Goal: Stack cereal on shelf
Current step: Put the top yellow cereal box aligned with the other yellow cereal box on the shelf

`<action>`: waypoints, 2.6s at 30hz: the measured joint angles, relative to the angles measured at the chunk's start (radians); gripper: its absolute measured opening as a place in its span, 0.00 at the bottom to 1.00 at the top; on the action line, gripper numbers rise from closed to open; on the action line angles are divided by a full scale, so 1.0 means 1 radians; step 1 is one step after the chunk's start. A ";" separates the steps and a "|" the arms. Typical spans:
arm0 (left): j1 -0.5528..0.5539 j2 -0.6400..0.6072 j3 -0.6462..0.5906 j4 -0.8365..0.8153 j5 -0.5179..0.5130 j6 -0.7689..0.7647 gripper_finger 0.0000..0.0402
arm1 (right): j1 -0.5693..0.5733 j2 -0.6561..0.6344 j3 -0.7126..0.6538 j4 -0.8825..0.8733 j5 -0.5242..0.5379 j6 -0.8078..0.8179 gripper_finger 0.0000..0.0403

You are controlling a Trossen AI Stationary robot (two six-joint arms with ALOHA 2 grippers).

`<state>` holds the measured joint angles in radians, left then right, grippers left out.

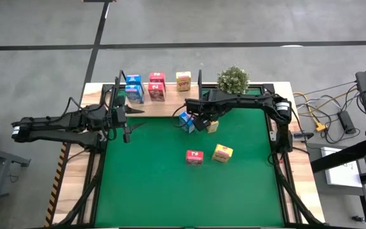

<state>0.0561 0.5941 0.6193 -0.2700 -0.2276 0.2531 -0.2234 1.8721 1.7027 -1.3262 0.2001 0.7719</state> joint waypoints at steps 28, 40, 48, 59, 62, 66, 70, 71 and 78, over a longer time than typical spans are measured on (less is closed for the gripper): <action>0.000 0.000 0.000 0.001 0.000 0.000 0.48 | 0.086 -0.326 0.256 -0.052 0.190 0.007 0.40; 0.000 0.000 0.000 0.011 0.000 0.000 0.48 | 0.048 -0.221 0.271 0.447 0.078 -0.511 0.40; 0.000 0.000 0.000 0.009 0.000 0.000 0.48 | -0.029 -0.039 0.376 0.398 0.027 -0.921 0.40; 0.000 0.000 0.000 0.008 0.000 0.000 0.48 | -0.120 0.245 0.655 0.172 0.028 -1.218 0.40; 0.000 0.000 0.000 0.008 0.000 0.000 0.48 | -0.136 0.267 0.644 0.168 0.024 -1.262 0.40; 0.000 0.000 0.000 0.006 0.000 0.000 0.48 | -0.153 0.290 0.644 0.152 0.029 -1.281 0.40; 0.000 0.000 0.000 0.006 0.000 0.000 0.48 | -0.161 0.291 0.644 0.156 0.025 -1.284 0.40; 0.000 0.000 0.000 0.006 0.000 0.000 0.48 | -0.162 0.291 0.645 0.156 0.023 -1.284 0.40; 0.000 0.000 0.000 0.006 0.000 0.000 0.48 | -0.171 0.291 0.645 0.157 -0.024 -1.313 0.40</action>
<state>0.0563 0.5941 0.6194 -0.2639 -0.2276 0.2529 -0.3948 2.1628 2.3474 -1.1694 0.1761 -0.5415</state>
